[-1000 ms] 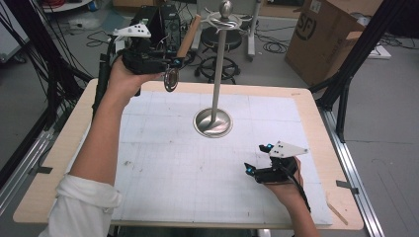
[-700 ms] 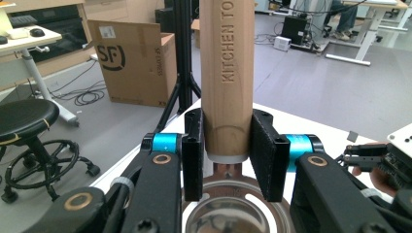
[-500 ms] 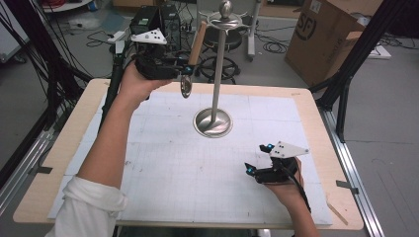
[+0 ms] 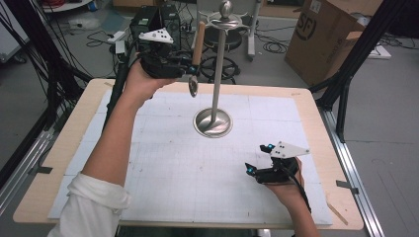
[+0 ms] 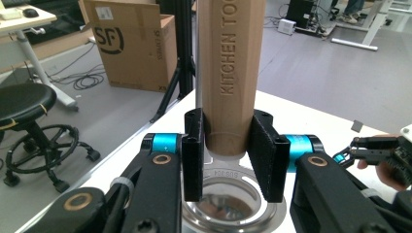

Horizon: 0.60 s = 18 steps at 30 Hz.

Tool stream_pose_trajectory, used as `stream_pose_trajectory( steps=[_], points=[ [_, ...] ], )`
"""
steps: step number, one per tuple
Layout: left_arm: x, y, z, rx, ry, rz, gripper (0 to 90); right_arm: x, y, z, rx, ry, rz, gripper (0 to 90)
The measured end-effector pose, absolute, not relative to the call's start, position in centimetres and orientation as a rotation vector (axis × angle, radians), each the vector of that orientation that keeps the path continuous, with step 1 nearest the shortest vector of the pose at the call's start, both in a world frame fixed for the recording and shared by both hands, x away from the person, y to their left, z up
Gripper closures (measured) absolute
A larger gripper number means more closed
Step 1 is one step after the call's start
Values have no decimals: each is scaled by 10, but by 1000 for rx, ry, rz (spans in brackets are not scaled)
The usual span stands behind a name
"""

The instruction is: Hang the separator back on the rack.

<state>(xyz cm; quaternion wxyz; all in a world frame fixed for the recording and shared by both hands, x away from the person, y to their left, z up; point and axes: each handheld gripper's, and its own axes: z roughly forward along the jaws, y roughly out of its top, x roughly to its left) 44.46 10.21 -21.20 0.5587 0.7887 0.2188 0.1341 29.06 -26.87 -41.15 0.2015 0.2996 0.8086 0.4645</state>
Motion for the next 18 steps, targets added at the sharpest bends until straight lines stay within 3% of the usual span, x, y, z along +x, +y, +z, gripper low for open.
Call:
stream_pose_trajectory(
  steps=[11, 13, 16, 18],
  points=[
    [448, 98, -214, 1858, 537, 324, 669, 290, -269, -411, 834, 2259, 1303, 150],
    [448, 99, -213, 1857, 569, 338, 561, 289, -269, -411, 835, 2257, 1303, 150],
    [447, 102, -212, 1865, 642, 341, 525, 289, -269, -411, 834, 2255, 1303, 150],
    [446, 106, -213, 1866, 669, 355, 444, 289, -269, -411, 831, 2256, 1303, 150]
  ],
)
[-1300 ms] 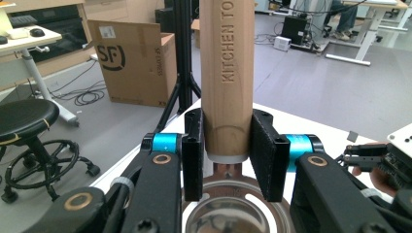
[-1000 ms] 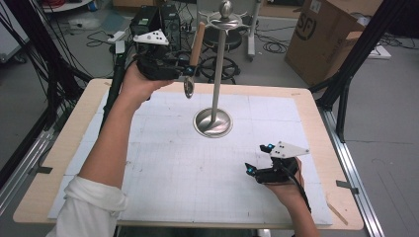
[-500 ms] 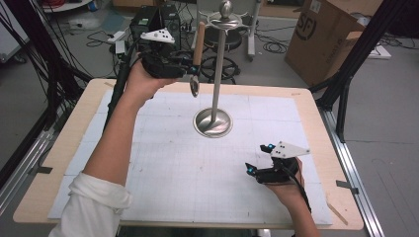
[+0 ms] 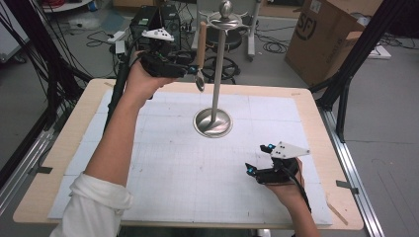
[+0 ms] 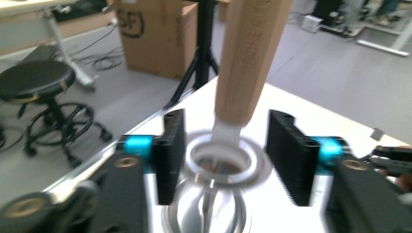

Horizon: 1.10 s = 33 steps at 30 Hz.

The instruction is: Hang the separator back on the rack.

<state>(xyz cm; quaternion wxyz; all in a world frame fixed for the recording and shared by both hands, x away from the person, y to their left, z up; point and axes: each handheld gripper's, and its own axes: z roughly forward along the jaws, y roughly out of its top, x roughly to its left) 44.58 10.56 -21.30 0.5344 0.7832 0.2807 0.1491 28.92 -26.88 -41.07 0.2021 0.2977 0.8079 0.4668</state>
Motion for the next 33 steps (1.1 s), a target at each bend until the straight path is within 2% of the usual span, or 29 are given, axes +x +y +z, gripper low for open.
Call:
stream_pose_trajectory(
  steps=[4, 20, 28, 33],
  points=[
    [444, 115, -216, 1854, 686, 361, 361, 289, -268, -411, 828, 2260, 1299, 150],
    [427, 161, -241, 1806, 747, 363, 249, 289, -267, -411, 826, 2263, 1295, 150],
    [408, 171, -253, 1818, 711, 342, 170, 289, -267, -411, 826, 2262, 1296, 150],
    [394, 176, -259, 1823, 680, 337, 159, 288, -266, -411, 825, 2264, 1291, 150]
  ],
)
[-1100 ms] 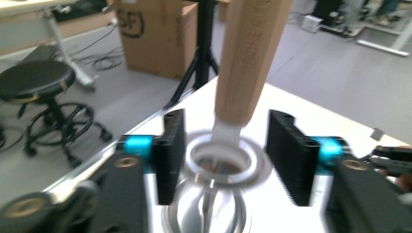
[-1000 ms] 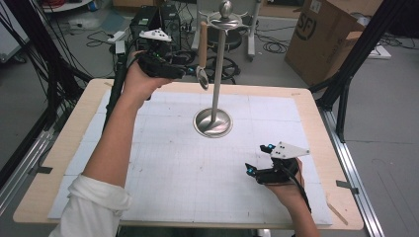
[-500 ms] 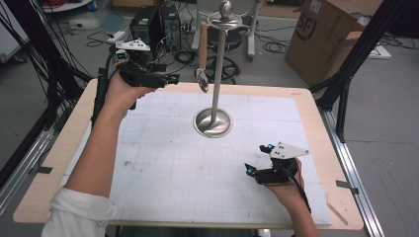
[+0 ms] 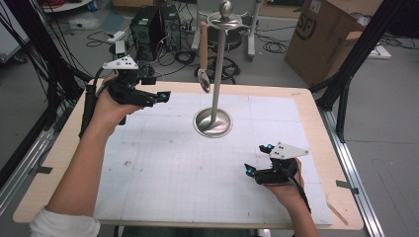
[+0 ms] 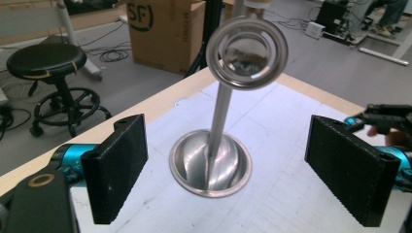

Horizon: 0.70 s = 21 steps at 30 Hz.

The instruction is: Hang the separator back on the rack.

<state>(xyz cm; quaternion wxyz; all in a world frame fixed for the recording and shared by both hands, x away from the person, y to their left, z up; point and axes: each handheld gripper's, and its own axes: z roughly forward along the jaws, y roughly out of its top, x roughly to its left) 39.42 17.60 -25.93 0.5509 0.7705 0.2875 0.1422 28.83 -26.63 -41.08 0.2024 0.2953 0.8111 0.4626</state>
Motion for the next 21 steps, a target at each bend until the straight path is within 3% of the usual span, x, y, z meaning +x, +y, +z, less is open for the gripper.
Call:
stream_pose_trajectory(
  steps=[9, 21],
  points=[
    [372, 185, -274, 1822, 648, 330, 131, 288, -266, -411, 826, 2267, 1285, 150],
    [346, 205, -322, 1845, 695, 331, 116, 287, -266, -410, 827, 2265, 1280, 150]
  ],
)
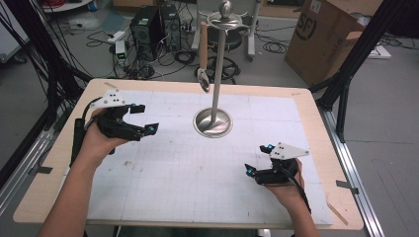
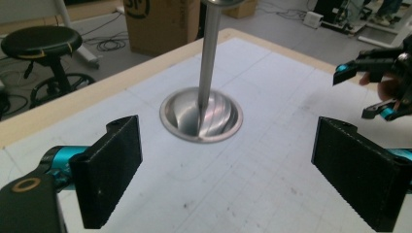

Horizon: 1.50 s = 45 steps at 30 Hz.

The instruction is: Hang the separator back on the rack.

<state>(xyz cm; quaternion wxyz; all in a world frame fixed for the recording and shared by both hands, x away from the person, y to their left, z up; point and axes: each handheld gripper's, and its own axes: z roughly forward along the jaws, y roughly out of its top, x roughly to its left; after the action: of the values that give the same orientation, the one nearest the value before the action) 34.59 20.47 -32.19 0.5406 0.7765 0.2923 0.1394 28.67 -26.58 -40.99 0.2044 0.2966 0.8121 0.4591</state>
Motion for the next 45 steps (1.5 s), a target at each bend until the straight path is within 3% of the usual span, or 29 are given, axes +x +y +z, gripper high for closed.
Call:
stream_pose_trajectory(
  steps=[21, 45],
  points=[
    [301, 200, -361, 1904, 628, 292, 68, 284, -267, -405, 825, 2254, 1274, 150],
    [306, 195, -399, 1995, 643, 205, 17, 289, -275, -412, 852, 2257, 1293, 150]
  ],
)
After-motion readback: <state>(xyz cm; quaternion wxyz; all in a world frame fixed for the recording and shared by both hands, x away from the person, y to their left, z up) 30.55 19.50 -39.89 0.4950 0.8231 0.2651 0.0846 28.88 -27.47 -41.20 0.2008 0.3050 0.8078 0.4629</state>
